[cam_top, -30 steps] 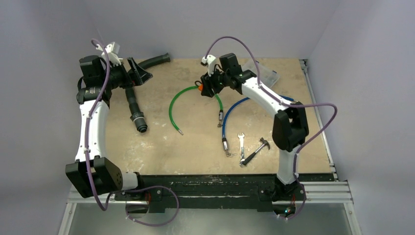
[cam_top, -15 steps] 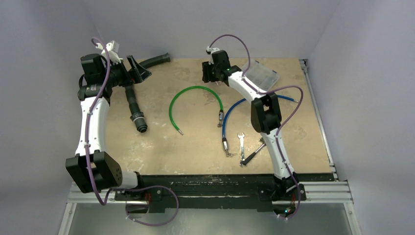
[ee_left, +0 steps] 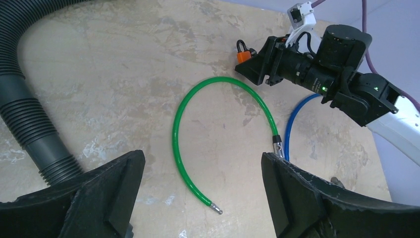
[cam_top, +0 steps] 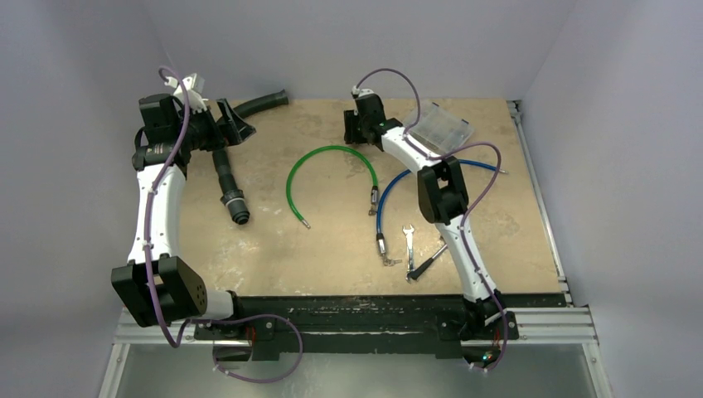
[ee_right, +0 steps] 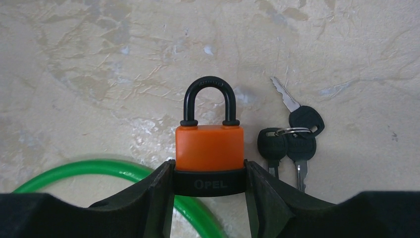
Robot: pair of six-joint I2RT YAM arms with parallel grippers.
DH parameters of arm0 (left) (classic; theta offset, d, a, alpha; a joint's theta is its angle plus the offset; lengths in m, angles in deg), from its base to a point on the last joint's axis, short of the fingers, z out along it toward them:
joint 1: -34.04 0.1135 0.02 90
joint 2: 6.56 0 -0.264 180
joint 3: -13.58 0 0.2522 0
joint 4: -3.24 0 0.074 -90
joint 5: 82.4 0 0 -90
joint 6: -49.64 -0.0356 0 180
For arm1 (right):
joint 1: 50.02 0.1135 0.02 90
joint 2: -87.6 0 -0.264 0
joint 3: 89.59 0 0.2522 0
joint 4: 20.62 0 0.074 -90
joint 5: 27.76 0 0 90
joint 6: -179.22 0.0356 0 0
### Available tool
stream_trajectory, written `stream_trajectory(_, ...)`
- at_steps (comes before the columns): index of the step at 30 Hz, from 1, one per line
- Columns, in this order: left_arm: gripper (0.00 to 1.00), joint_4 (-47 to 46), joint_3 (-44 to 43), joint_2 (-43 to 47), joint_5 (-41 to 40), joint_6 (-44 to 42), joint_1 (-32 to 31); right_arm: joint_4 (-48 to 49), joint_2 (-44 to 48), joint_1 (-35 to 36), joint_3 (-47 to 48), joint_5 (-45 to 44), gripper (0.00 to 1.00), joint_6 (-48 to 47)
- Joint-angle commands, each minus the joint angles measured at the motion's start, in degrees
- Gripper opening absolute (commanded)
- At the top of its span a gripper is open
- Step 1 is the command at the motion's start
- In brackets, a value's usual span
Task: Lock with the key
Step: Place the lock at the center of the board.
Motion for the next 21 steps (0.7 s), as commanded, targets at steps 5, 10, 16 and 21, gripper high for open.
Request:
stream_trajectory(5, 0.94, 0.2, 0.9, 1.7, 0.1, -1.7, 0.7, 5.8, -0.2, 0.6, 4.6, -2.2, 0.41, 0.7)
stream_trajectory(10, 0.95, 0.0, 0.9, 1.5, 0.6, -2.2, 0.7, 5.6, 2.2, 0.8, 3.5, -0.4, 0.68, 1.3)
stream_trajectory(16, 0.95, -1.9, 1.5, 0.5, 2.3, -2.7, 0.7, 5.7, 10.2, 0.8, -1.1, 6.4, 0.84, 0.2)
stream_trajectory(21, 0.94, -2.7, 3.2, 0.3, 2.3, -8.1, 0.5, 5.8, 23.7, 0.8, -14.5, 8.4, 0.78, -2.6)
